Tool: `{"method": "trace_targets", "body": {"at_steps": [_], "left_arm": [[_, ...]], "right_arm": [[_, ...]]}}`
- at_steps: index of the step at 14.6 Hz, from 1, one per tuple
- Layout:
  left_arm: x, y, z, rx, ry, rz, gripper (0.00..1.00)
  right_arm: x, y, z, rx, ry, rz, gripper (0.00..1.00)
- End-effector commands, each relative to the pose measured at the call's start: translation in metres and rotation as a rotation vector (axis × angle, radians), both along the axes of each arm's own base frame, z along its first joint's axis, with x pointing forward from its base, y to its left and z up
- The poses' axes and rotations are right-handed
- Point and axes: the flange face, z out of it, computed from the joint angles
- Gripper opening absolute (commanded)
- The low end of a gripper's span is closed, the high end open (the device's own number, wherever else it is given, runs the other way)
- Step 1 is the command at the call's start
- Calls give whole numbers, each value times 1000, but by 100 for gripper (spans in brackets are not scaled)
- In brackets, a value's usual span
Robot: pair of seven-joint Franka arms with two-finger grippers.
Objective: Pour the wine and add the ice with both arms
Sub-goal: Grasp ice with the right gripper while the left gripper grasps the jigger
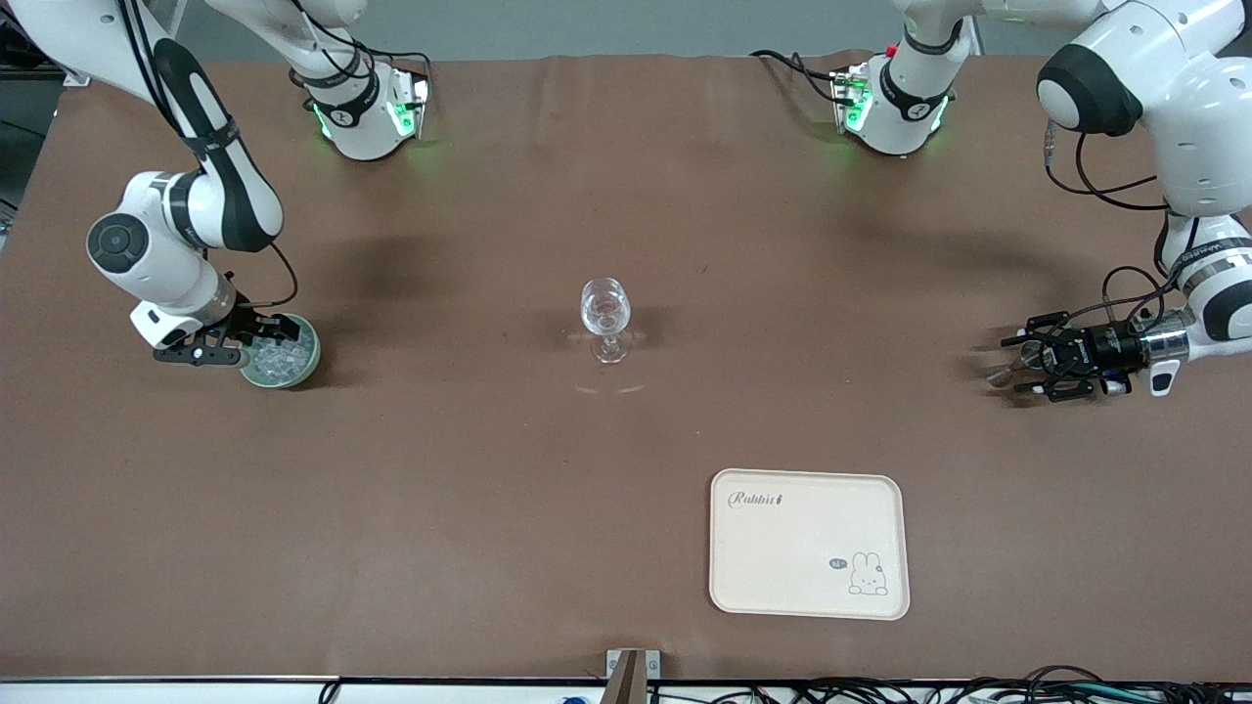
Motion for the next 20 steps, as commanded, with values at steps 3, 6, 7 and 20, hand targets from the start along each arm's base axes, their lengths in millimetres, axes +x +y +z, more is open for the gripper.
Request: {"method": "trace_targets", "body": {"at_steps": [3, 6, 7, 20], "left_arm": [[-3, 0, -3, -21, -11, 6, 64], [-4, 1, -6, -22, -6, 10, 44], [-4, 1, -5, -21, -7, 9, 43], [3, 10, 3, 1, -14, 11, 34]], "right_arm": [[3, 1, 6, -7, 49, 5, 45], [3, 2, 6, -6, 50, 2, 30], [3, 2, 6, -7, 48, 2, 25], [60, 25, 115, 35, 146, -45, 11]]}}
